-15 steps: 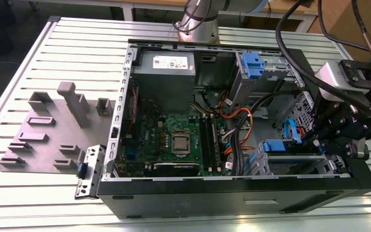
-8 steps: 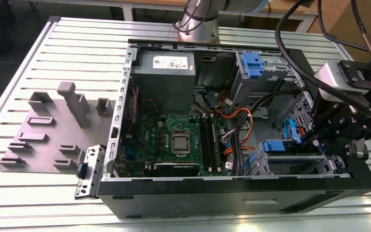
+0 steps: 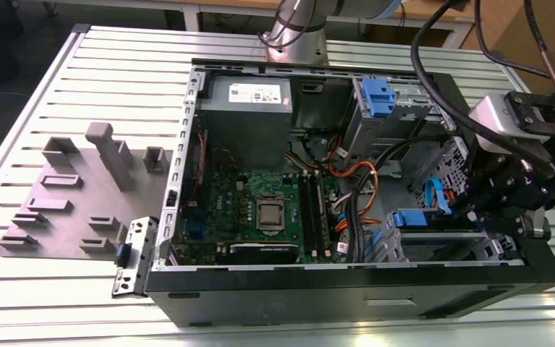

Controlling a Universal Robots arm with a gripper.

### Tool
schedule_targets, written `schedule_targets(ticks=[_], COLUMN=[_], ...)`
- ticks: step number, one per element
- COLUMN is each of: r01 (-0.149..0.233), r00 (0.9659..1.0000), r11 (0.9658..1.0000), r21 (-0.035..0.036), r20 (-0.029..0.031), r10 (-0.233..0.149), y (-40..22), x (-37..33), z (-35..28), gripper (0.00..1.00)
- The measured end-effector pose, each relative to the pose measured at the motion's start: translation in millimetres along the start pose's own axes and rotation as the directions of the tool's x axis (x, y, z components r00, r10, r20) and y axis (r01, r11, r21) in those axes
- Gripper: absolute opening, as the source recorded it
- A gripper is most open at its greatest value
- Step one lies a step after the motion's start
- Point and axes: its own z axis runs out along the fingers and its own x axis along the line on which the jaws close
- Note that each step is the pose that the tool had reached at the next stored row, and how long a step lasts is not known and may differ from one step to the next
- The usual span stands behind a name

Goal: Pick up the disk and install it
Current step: 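Insert the second disk wire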

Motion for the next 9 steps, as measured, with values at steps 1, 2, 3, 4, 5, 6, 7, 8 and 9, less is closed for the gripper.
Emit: schedule_targets(ticks=[1, 2, 3, 4, 5, 6, 7, 8, 9], r01=[0.000, 0.000, 0.000, 0.000, 0.000, 0.000, 0.000, 0.000, 0.000], r00=[1.0000, 1.0000, 1.0000, 1.0000, 1.0000, 1.0000, 1.0000, 1.0000, 1.0000], r11=[1.0000, 1.0000, 1.0000, 1.0000, 1.0000, 1.0000, 1.0000, 1.0000, 1.0000], r21=[0.0001, 0.0001, 0.0001, 0.0001, 0.0001, 0.0001, 0.0001, 0.0001, 0.0001], r20=[-0.0006, -0.0010, -0.0008, -0.0007, -0.0006, -0.0006, -0.0006, -0.0006, -0.0007], r10=[0.000, 0.000, 0.000, 0.000, 0.000, 0.000, 0.000, 0.000, 0.000], y=[0.0, 0.1, 0.2, 0.3, 0.5, 0.8, 1.1, 1.3, 1.6], x=[0.0, -0.1, -0.3, -0.5, -0.8, -1.2, -1.7, -2.1, -2.4], z=[-0.3, -1.3, -3.4, -6.0, -9.2, -13.4, -18.1, -22.6, -26.9], gripper=[0.24, 0.24, 0.24, 0.24, 0.24, 0.24, 0.24, 0.24, 0.24])
